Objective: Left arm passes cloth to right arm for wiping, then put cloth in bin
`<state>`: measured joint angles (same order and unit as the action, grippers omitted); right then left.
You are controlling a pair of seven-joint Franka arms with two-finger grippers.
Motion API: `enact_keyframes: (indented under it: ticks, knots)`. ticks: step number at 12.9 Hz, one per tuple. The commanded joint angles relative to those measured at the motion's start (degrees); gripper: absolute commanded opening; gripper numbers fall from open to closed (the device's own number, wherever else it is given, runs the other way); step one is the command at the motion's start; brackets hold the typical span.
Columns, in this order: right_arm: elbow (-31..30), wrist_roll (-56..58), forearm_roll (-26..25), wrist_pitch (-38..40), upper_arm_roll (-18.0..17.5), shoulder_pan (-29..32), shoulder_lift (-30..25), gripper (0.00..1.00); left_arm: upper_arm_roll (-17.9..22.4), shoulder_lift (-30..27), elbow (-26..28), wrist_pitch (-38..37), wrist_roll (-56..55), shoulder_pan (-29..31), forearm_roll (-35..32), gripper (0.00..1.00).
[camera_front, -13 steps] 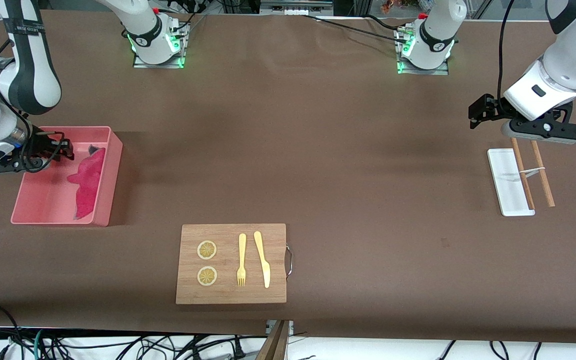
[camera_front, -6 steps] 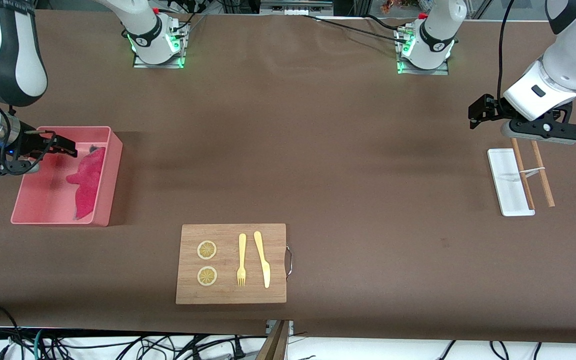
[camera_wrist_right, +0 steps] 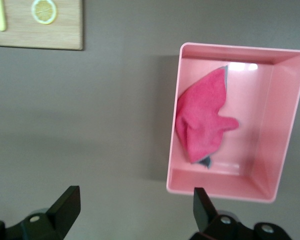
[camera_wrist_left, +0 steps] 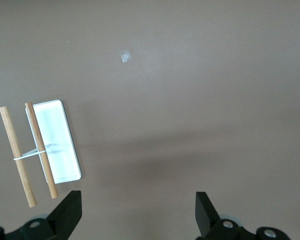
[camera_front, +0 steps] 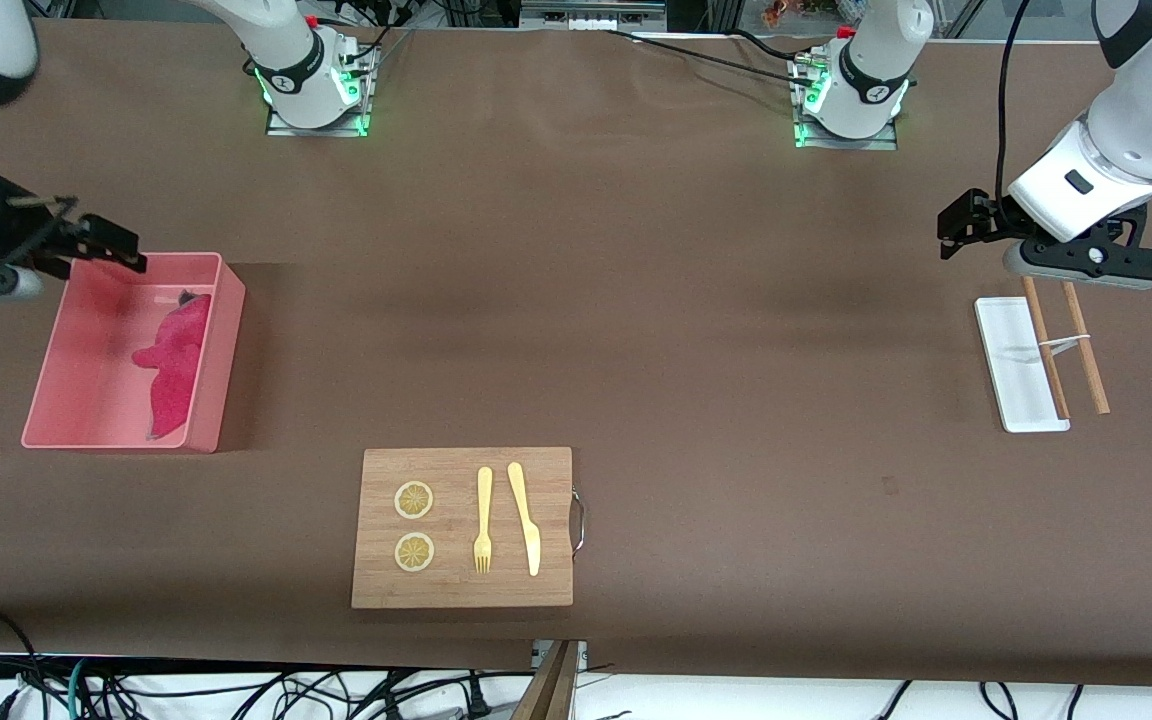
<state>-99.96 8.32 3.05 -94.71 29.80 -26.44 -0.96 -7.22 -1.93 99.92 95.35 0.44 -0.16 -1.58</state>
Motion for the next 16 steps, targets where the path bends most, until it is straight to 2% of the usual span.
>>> enact_keyframes:
  ticks: [1, 3, 4, 5, 7, 8, 9, 16]
  knots:
    - [6.42, -1.20, -0.59, 6.28, -0.36, 0.16, 0.16, 1.00, -0.16, 1.14, -2.01, -0.43, 0.35, -0.11, -1.15, 1.00]
    - [8.02, -1.20, -0.06, 6.99, -0.97, 0.59, 0.87, 1.00, -0.16, 1.14, -2.10, -0.43, 0.35, -0.11, -1.15, 1.00]
    - [8.02, -1.20, -0.06, 6.99, -3.67, 2.34, 1.04, 1.00, -0.16, 1.23, -2.10, -0.43, 0.35, -0.19, -1.15, 1.00]
    - [8.02, -1.02, -0.06, 7.08, -7.09, 6.62, 1.05, 1.00, -0.16, 1.14, -2.10, -0.43, 0.35, -0.19, -1.15, 1.00]
    - [9.25, -1.28, -0.06, 8.74, -17.62, 16.02, 1.13, 1.00, -0.16, 1.14, -2.01, -0.52, 0.35, -0.11, -1.15, 1.00]
    - [9.25, -1.29, -0.06, 9.45, -20.72, 19.02, 1.13, 1.00, -0.16, 1.14, -2.10, -0.52, 0.35, -0.19, -1.15, 1.00]
    - [9.25, -1.29, -0.06, 9.98, -22.23, 20.36, 1.48, 1.00, -0.16, 1.14, -2.01, -0.61, 0.35, -0.19, -1.15, 1.00]
    - [9.43, -0.85, -0.32, 11.21, -22.42, 20.29, 2.01, 1.00, -0.16, 1.14, -2.10, -0.69, 0.35, -0.19, -1.15, 1.00]
